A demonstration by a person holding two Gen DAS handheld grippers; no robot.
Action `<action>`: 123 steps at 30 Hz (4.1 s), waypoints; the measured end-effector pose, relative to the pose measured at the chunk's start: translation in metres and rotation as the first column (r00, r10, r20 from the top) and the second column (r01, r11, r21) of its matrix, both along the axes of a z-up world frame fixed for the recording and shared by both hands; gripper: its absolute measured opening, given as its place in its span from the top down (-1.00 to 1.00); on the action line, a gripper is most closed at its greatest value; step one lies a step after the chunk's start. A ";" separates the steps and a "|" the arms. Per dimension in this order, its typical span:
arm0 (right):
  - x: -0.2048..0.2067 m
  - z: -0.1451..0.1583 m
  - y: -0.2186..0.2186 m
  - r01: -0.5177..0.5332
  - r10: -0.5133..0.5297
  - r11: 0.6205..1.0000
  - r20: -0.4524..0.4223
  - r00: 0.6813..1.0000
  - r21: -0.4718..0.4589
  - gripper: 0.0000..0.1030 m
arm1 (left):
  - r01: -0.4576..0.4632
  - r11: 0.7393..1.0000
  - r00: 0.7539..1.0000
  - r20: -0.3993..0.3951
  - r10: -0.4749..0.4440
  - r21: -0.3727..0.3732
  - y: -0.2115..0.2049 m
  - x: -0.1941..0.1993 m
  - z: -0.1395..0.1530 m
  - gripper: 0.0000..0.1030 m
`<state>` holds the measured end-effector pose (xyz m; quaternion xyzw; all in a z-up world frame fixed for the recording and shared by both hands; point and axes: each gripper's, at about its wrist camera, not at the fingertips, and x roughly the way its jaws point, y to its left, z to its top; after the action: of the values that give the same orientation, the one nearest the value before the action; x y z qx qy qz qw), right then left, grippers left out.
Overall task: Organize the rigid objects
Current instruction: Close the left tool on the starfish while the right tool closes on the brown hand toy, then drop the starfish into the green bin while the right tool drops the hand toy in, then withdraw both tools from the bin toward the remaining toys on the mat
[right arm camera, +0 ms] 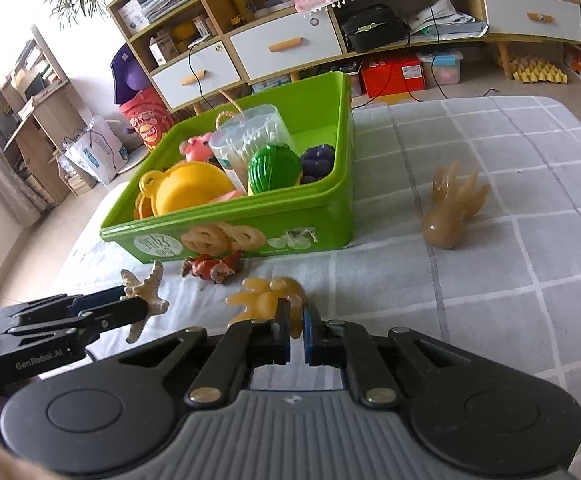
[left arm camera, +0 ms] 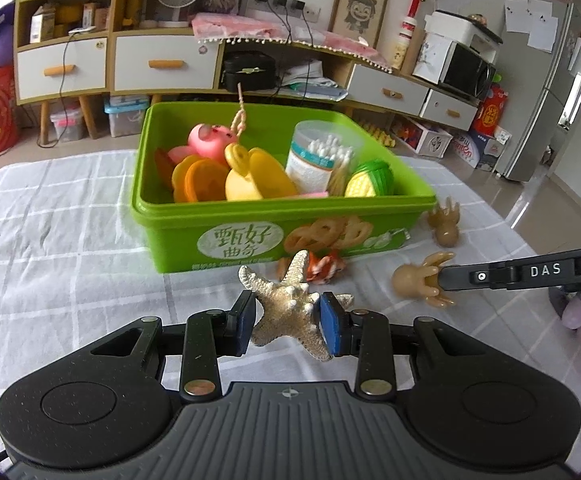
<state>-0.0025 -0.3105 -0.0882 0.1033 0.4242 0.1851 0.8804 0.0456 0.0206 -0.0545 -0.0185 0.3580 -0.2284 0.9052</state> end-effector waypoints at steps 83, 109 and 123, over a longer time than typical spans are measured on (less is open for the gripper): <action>0.027 0.054 0.040 0.133 -0.137 0.986 0.037 0.990 0.105 0.11 | -0.270 0.962 0.963 -0.019 0.270 -0.042 0.011 0.037 0.033 -0.95; -0.002 0.026 0.012 0.082 -0.078 0.993 0.041 0.996 -0.090 -0.08 | -0.144 0.985 0.987 -0.059 0.150 0.099 0.006 -0.004 -0.006 -0.96; -0.004 -0.001 -0.014 0.104 -0.103 0.977 0.016 0.995 -0.188 -0.21 | -0.086 0.986 0.992 -0.083 0.099 0.146 -0.012 -0.009 -0.022 -0.96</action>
<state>-0.0064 -0.3243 -0.0896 0.0409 0.4313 0.0986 0.8959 0.0363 0.0085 -0.0764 0.0191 0.4127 -0.1589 0.8967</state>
